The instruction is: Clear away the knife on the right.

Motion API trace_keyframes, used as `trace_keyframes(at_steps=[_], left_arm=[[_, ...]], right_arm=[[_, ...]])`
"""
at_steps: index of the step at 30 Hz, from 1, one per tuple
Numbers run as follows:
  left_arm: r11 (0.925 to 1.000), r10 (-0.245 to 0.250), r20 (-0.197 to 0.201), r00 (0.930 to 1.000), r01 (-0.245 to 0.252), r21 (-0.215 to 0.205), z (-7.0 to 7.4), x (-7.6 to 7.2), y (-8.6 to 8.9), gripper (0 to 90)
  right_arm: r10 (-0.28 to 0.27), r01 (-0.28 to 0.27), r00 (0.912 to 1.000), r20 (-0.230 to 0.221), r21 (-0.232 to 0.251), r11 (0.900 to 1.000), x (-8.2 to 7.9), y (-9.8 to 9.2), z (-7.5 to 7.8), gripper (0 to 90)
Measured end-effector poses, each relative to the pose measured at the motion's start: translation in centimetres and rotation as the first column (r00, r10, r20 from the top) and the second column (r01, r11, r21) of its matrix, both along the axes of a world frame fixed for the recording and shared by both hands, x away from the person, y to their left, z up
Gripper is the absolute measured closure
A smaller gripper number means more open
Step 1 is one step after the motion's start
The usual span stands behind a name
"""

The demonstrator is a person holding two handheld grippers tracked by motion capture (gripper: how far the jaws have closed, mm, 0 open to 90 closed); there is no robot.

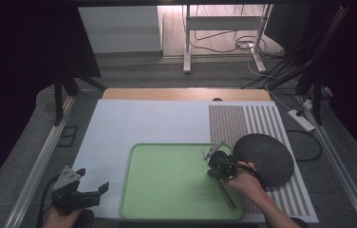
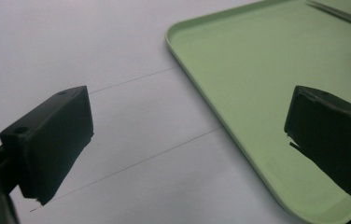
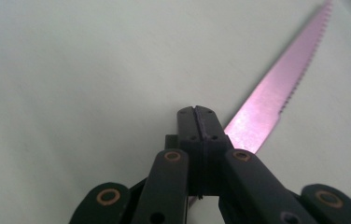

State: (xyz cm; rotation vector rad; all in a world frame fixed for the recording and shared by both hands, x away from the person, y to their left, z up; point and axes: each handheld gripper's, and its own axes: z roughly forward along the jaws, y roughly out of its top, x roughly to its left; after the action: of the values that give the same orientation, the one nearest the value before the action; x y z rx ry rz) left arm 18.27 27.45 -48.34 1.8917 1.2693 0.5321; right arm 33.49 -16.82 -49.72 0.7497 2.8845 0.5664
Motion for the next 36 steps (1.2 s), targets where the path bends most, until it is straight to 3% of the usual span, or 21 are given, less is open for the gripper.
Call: trace_keyframes(at_steps=[8,15,29,36], left_arm=[[1.0,-0.001,0.001,1.0,0.001,0.002,0.0,0.0,0.0,2.1],[1.0,-0.001,0.001,1.0,0.001,0.002,0.0,0.0,0.0,2.1],[1.0,-0.004,0.001,1.0,0.004,0.004,0.0,0.0,-0.1,2.3],[1.0,-0.006,0.001,1.0,0.006,0.002,0.0,0.0,-0.1,2.6]], right_arm=[[-0.072,0.073,0.9969,-0.032,0.022,0.997,0.2,-2.9,0.1,89.9],[-0.103,0.105,0.9934,-0.05,0.034,0.994,0.1,-4.5,0.2,89.9],[-0.118,0.119,0.9918,-0.051,0.017,0.993,-0.3,-4.5,0.4,89.0],[-0.14,0.142,0.9894,-0.037,0.054,0.988,-0.3,-4.2,0.8,73.9]])
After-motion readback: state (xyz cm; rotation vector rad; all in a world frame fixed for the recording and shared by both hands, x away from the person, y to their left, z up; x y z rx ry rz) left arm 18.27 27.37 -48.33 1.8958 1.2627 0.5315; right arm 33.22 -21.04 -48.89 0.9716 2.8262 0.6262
